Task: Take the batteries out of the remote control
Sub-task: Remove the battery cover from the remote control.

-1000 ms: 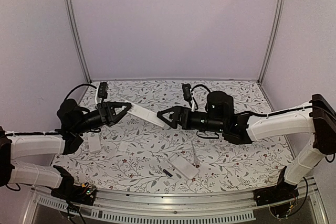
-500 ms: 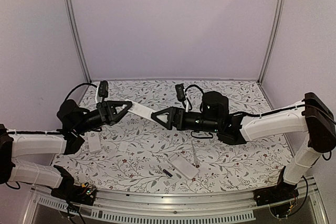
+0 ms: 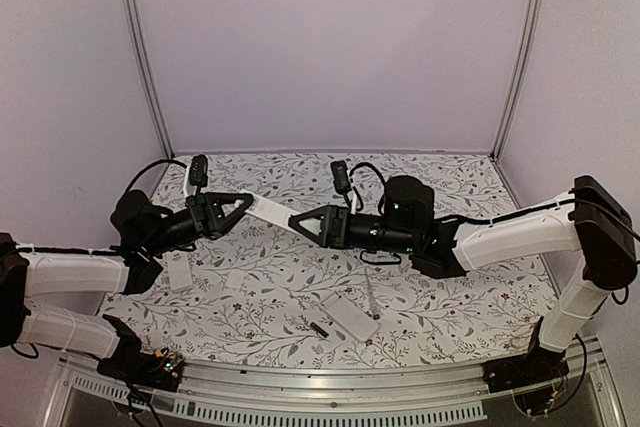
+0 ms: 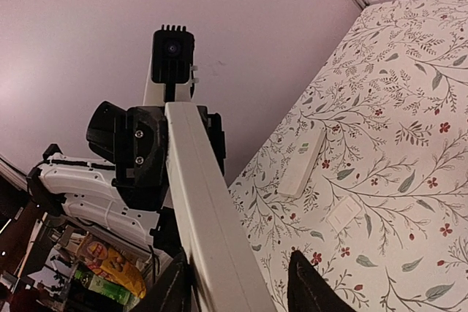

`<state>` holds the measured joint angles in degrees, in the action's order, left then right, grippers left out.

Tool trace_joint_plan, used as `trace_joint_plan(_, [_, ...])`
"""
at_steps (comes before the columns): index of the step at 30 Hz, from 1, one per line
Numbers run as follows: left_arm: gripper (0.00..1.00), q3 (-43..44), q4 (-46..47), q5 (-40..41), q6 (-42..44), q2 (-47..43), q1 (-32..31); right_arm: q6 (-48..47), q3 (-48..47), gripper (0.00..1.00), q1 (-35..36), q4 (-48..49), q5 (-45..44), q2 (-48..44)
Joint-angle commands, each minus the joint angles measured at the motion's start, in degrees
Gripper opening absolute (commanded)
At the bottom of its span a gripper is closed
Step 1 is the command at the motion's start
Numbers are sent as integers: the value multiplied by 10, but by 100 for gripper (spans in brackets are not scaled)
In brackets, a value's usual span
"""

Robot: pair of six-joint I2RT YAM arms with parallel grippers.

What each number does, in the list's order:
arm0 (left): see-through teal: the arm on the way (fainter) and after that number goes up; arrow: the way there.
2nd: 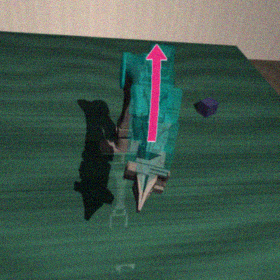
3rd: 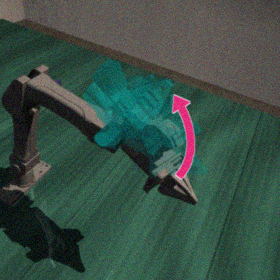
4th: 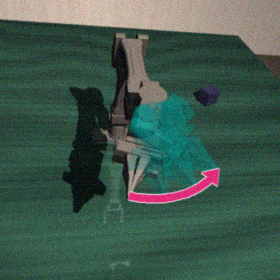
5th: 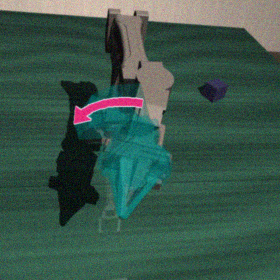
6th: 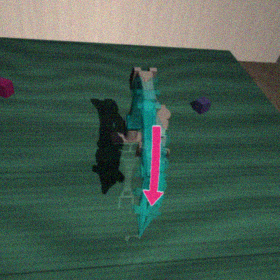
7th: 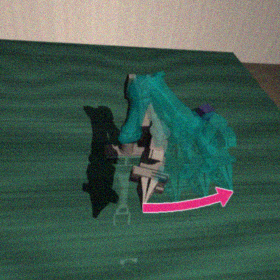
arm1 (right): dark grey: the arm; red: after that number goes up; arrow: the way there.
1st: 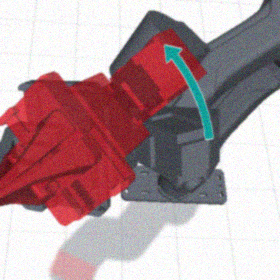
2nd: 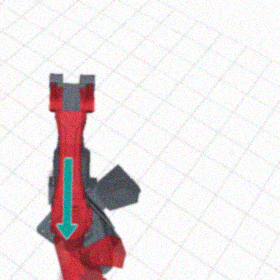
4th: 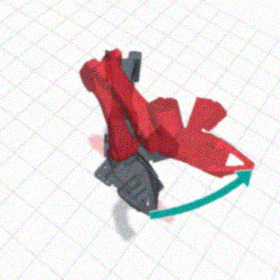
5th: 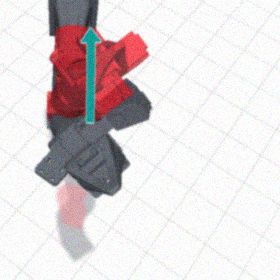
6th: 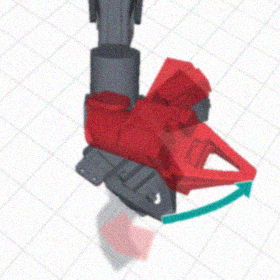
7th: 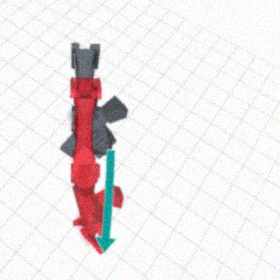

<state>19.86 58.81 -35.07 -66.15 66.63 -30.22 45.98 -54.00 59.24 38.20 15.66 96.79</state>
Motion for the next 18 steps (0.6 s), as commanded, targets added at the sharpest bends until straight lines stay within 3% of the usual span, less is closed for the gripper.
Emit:
trace_joint_plan(1, [0,3,31,-2,-6,-3,-7,8,1,38,3,14,2,9])
trace_joint_plan(3, [0,3,31,-2,-6,-4,-7,10,5,34,3,16,2,8])
trace_joint_plan(18, [0,3,35,7,-14,-22,-5,23,52,34,3,18,-15,-18])
